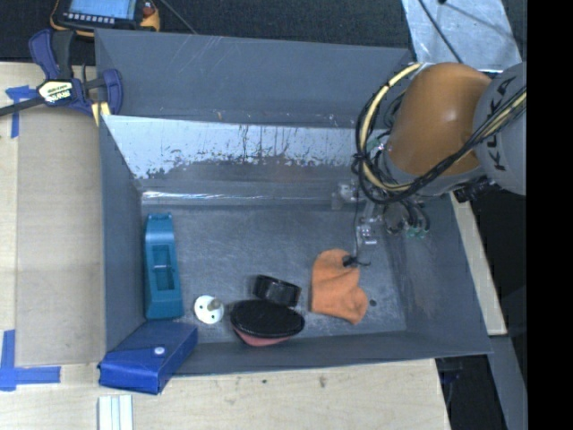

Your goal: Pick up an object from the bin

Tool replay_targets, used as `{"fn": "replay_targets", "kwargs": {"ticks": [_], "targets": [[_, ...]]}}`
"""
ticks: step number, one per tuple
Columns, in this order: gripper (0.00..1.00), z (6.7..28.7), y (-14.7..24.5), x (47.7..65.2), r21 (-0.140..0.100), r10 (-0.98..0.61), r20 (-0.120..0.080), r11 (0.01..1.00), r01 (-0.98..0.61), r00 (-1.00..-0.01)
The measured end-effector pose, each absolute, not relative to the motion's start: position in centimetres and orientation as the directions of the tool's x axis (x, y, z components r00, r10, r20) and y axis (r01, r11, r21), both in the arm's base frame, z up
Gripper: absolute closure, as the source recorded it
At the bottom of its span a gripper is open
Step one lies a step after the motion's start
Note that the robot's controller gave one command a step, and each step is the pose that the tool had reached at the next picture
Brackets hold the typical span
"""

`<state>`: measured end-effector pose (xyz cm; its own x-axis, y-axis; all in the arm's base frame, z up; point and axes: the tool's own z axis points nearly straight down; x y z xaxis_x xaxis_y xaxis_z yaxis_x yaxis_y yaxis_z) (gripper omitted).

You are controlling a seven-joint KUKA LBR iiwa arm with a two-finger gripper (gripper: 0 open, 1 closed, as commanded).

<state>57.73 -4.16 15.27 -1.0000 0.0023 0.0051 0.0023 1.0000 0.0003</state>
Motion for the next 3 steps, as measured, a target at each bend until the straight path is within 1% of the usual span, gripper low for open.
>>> {"fn": "replay_targets", "kwargs": {"ticks": [1,2,3], "targets": [[0.0,15.7,-4.2,57.9,0.0,0.002,-0.003,1.0,0.002,-1.0],[0.0,10.5,-3.1,54.9,0.0,0.052,-0.009,0.999,0.052,-0.999],[1.0,7.2,-0.5,54.5,0.002,0.314,-0.003,0.949,0.314,-0.949]]}}
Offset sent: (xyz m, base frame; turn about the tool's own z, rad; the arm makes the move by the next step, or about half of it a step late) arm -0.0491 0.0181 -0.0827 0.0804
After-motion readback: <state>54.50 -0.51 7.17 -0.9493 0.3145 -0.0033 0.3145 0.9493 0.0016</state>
